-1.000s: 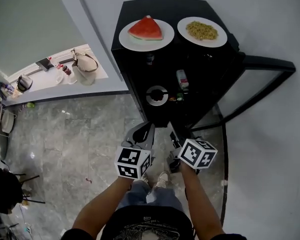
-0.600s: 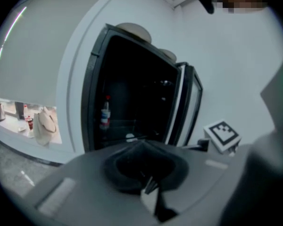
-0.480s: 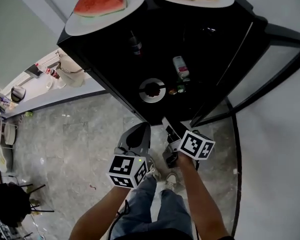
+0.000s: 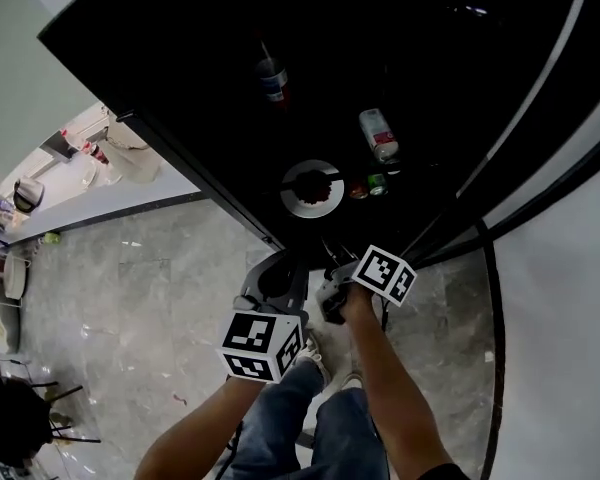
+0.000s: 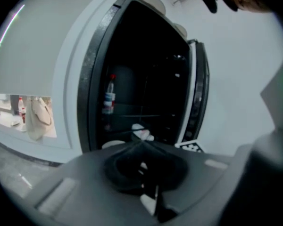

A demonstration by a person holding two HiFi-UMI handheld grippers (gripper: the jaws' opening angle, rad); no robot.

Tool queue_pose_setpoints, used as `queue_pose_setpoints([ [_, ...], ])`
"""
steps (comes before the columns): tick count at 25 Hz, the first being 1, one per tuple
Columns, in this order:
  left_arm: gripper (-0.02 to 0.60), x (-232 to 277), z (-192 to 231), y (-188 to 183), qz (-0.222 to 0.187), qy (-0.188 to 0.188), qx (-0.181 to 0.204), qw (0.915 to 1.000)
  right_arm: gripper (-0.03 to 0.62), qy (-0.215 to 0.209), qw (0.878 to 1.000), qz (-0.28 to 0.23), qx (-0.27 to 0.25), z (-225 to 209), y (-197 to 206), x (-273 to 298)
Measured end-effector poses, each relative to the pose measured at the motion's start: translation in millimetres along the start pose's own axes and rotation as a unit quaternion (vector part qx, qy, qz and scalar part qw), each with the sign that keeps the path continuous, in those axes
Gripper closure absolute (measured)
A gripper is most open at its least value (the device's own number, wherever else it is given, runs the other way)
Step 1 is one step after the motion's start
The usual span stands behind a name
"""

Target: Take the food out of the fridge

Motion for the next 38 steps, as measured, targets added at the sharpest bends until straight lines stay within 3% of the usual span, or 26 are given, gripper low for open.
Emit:
queue_pose_setpoints([
  [11,0.58,29.7,20.0,28.8,-0.008,0.024,0.019,0.9995,0.476,0.026,0.995,-0.009,0.095,-50.5,9.8,70.1],
  [14,0.58,32.4,25.8,31.2,-0.008,0.02,0.021,0.9996,0.543,0.022,0.994,-0.017,0.105,-50.6,6.8,75.8],
  [19,0.58,29.7,27.4,31.3,-0.003,0.014,0.018,0.9997,0.58,0.021,0.988,-0.018,0.15,-50.8,6.9,74.2],
  [30,0.58,13.0,24.3,24.0,-0.004,-0.004,-0.001,1.0,0.583,0.003,0.99,-0.009,0.143,-34.5,3.0,52.5],
  [38,0.58,-19.0,-9.0,-1.0,0.008,-0.002,-0.024,0.9997,0.583,0.017,0.991,-0.006,0.136,1.0,0.6,-20.5],
])
Point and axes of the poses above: the fingertips, and each gripper's own axes: x forward along the fingers, z to its left, y out of its underside, the point moved 10 cm from there along -x, backward along the fingers, and after that the axes turned 6 degrees about -z, right-handed, at the moved point
